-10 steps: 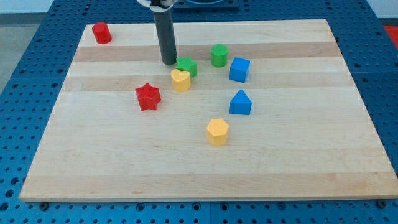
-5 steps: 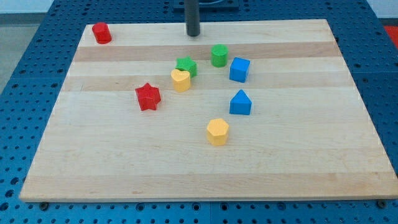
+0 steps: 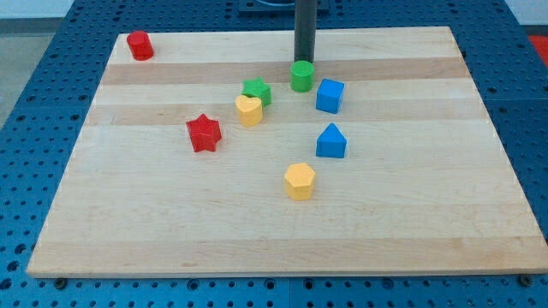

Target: Push green star and green circle towards each other

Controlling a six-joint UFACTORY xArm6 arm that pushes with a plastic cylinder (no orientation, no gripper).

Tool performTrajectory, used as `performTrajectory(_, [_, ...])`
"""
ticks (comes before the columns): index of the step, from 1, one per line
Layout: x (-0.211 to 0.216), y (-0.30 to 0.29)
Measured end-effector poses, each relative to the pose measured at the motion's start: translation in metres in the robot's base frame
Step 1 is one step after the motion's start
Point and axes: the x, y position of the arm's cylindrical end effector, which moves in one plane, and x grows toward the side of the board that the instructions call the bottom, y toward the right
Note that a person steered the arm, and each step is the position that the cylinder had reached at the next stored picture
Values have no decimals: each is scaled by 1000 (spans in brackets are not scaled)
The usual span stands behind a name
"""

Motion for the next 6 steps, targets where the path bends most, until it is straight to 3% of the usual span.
performTrajectory(4, [28, -18])
performTrajectory(6, [-9, -50])
